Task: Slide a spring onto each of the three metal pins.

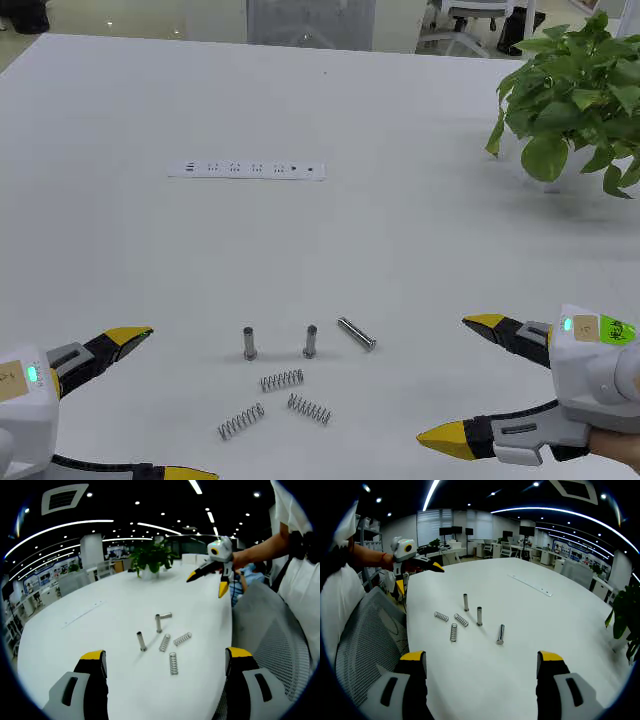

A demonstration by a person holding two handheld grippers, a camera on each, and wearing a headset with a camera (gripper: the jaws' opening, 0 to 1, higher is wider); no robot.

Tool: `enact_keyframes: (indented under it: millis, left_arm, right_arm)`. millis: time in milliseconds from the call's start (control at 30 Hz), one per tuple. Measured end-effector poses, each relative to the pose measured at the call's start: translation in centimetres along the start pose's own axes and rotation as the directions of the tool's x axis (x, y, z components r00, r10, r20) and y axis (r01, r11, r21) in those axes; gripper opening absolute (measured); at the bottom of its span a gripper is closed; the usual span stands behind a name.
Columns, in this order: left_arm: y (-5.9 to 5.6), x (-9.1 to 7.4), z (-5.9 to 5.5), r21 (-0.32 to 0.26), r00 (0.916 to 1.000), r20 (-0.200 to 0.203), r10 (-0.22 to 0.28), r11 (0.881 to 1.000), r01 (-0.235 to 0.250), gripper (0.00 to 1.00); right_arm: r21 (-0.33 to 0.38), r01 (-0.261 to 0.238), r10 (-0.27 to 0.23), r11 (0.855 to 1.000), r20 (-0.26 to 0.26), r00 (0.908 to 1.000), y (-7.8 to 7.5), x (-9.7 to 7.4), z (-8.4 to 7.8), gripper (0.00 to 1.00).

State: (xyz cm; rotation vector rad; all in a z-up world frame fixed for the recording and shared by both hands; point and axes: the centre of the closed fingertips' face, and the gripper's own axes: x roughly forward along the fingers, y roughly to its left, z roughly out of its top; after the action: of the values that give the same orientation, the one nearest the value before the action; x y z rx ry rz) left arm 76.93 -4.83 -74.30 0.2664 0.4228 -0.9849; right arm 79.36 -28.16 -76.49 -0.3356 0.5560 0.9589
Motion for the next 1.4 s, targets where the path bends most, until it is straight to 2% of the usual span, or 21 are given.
enact_keyframes:
  millis: [1033, 1400]
  left_arm:
    - [-0.14, 0.17, 0.00, -0.004, 0.9999, -0.001, -0.010, 1.000, 0.010, 1.00]
    - [-0.11, 0.32, 0.17, 0.002, 0.9999, 0.002, -0.015, 1.000, 0.015, 1.00]
  right_arm:
    - [0.003, -0.005, 0.005, 1.000, -0.016, 0.9999, -0.27, 0.08, -0.26, 0.91]
    - [0.002, -0.009, 0.009, 1.000, -0.026, 0.9996, -0.48, 0.41, 0.16, 0.91]
